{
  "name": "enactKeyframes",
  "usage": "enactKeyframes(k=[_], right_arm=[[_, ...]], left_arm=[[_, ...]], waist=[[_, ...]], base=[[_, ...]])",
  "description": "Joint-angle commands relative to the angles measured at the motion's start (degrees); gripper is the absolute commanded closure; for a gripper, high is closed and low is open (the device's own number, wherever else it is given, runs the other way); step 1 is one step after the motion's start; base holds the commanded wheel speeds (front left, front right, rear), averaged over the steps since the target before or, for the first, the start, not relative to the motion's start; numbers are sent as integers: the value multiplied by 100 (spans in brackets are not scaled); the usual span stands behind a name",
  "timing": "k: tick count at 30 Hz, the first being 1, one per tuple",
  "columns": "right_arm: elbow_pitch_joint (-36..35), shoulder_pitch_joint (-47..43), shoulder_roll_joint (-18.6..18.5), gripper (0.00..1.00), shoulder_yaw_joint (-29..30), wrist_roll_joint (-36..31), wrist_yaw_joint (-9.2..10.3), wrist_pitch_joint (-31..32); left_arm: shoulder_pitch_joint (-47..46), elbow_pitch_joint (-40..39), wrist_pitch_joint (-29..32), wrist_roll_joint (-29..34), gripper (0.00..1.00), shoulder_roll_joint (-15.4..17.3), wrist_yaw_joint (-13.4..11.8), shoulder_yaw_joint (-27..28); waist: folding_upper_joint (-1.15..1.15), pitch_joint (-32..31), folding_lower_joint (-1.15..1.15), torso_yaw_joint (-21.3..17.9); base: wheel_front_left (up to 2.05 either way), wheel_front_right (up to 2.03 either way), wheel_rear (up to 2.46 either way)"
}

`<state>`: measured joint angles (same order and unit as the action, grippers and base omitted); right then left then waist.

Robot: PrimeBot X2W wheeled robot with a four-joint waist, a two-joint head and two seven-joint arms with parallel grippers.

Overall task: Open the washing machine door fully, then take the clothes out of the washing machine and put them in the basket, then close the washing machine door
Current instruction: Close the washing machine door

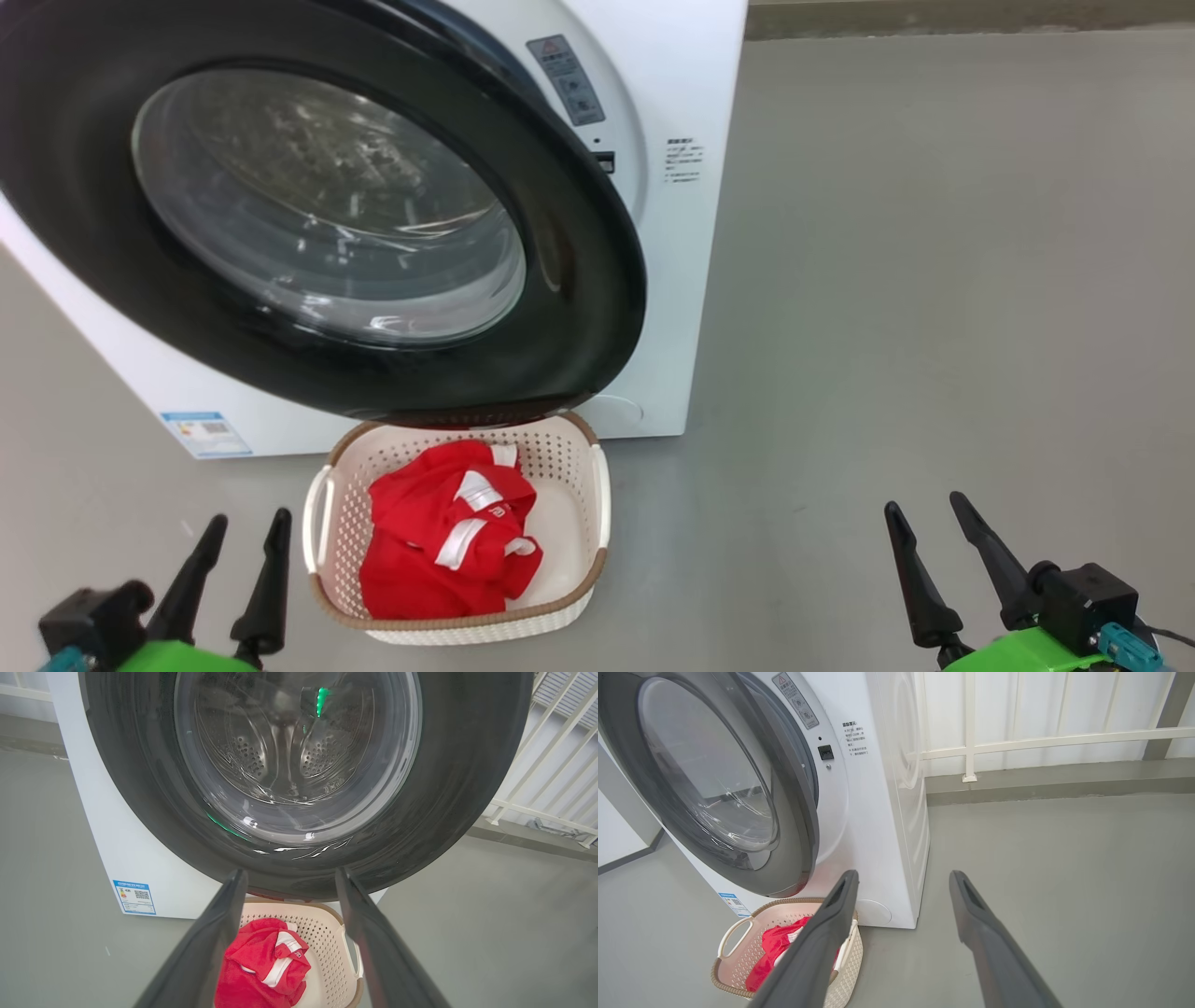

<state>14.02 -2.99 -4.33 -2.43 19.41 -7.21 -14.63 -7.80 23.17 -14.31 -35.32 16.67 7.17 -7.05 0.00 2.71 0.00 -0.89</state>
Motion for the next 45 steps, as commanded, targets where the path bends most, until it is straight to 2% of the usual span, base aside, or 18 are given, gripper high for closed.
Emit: enactKeyframes(k=[1,15,32,45], right_arm=[[-147,45,-96,0,-110,-35,-28,-37],[-174,-48,-115,0,-51,-22,-28,-37],[-237,-167,-144,0,31,-36,-28,-37],[-254,-108,-112,0,11,-46,-28,-37]], left_arm=[[13,-212,-69,193,0,61,32,364],[905,-880,-69,1466,0,-363,32,1487],[1406,-1162,-69,1929,0,-754,32,1713],[1405,-1212,-69,1964,0,-829,32,1679]], waist=[[0,-49,0,-92],[0,-146,0,-283],[0,-212,0,-332],[0,-224,0,-246]], base=[[0,0,0],[0,0,0],[0,0,0],[0,0,0]])
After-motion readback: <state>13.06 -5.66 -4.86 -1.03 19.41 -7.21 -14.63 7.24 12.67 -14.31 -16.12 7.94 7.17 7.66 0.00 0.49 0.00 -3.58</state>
